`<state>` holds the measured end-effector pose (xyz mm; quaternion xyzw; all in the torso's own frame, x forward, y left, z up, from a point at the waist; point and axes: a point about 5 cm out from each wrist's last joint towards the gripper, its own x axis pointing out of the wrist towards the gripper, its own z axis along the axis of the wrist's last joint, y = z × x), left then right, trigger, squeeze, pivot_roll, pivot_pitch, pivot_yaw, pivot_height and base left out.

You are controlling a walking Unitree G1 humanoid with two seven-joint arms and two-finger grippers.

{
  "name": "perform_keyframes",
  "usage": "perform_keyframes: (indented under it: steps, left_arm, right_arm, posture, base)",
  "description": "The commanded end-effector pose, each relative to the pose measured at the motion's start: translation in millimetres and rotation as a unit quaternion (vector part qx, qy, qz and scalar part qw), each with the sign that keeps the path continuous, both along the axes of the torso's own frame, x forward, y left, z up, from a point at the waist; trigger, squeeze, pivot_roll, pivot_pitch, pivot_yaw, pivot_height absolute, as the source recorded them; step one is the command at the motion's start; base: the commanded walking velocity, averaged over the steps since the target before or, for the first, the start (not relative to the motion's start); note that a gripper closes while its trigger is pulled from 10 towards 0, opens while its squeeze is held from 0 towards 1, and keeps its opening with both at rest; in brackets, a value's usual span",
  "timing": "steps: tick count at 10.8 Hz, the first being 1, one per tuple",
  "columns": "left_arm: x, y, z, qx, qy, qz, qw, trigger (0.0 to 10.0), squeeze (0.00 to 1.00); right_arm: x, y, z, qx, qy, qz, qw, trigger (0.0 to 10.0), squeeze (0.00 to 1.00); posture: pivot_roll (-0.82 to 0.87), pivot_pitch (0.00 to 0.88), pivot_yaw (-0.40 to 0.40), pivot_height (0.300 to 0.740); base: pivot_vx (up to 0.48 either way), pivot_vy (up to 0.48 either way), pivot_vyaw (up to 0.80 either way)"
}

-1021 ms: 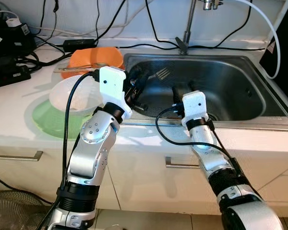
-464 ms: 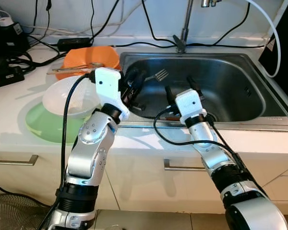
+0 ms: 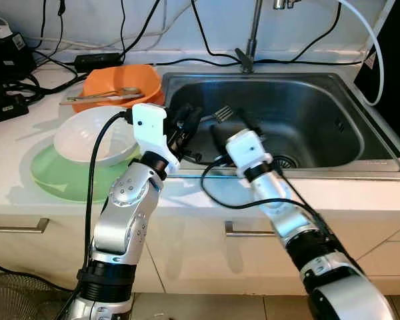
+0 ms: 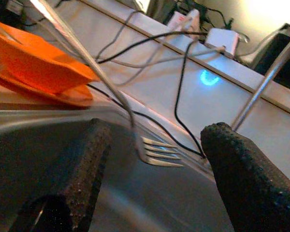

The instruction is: Kitchen organization

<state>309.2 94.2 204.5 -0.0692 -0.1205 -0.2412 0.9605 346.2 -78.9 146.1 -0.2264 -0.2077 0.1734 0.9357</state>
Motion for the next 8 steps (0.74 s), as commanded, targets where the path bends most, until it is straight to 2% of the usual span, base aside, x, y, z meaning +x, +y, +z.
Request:
perform_keyframes:
  steps: [1, 8]
  left_arm:
    - [1.1, -0.8, 4, -0.004, -0.007, -0.004, 1.0, 10.0, 0.0]
    - [-3.2, -10.1, -8, 0.019, 0.027, -0.047, 0.998, 10.0, 0.0]
  right_arm:
    - [-4.2, 5.4, -3, -0.006, -0.001, 0.016, 1.0, 10.0, 0.0]
    - [-3.5, 10.1, 2, -0.002, -0.01, 0.016, 1.0, 10.0, 0.0]
  posture:
    - [0.12, 0.0, 0.068, 0.74]
    - [0.12, 0.0, 0.072, 0.74]
  base:
    - [0.0, 0.0, 0.0]
    - [0.0, 0.0, 0.0]
